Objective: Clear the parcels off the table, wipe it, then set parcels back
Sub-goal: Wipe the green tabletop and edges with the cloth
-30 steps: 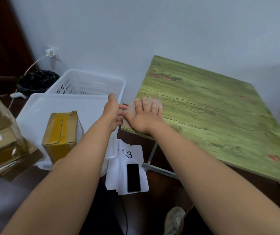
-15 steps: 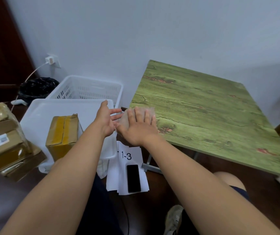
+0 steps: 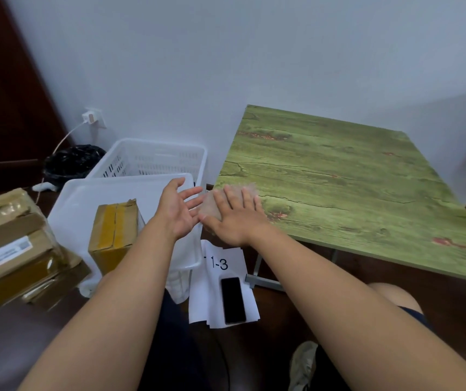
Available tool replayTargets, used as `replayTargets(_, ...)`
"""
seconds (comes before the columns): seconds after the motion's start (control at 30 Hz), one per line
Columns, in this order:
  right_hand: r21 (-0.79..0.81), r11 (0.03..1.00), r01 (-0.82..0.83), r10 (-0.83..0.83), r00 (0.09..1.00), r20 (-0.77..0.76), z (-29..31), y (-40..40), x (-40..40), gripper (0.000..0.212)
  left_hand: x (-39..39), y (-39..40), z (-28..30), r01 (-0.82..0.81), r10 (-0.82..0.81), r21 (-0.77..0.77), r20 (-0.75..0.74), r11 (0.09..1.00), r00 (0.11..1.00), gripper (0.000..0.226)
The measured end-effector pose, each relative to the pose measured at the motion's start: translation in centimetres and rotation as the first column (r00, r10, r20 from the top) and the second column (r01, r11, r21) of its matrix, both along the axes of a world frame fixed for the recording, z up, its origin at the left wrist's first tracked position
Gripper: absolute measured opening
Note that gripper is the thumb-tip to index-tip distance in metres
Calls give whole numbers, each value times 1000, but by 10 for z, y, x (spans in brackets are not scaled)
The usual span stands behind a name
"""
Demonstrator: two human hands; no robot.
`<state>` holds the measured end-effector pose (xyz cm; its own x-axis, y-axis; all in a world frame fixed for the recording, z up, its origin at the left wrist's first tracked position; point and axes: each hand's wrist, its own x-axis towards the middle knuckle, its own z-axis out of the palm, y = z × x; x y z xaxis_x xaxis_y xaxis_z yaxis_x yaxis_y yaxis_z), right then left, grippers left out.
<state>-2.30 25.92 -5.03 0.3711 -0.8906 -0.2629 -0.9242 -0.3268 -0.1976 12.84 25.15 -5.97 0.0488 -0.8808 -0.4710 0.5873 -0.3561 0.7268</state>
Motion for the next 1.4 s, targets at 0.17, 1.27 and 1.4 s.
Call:
replayTargets(0.17,-3,1000,20,-20,1000,-21,2,-9,-8,77,-4,-3,2,2,-3,19,57,1000,998,46)
replayTargets(1.27,-36,987,158,-160,985,-63,2,-169,-2,80,-42,-71,11,35,2,-39,699,999,715,29)
replayTargets(1.4,-40,984,174,-176,982,-67,3,-184,-1,80,-49,-75,15,84,-27,-31,793,996,608,40)
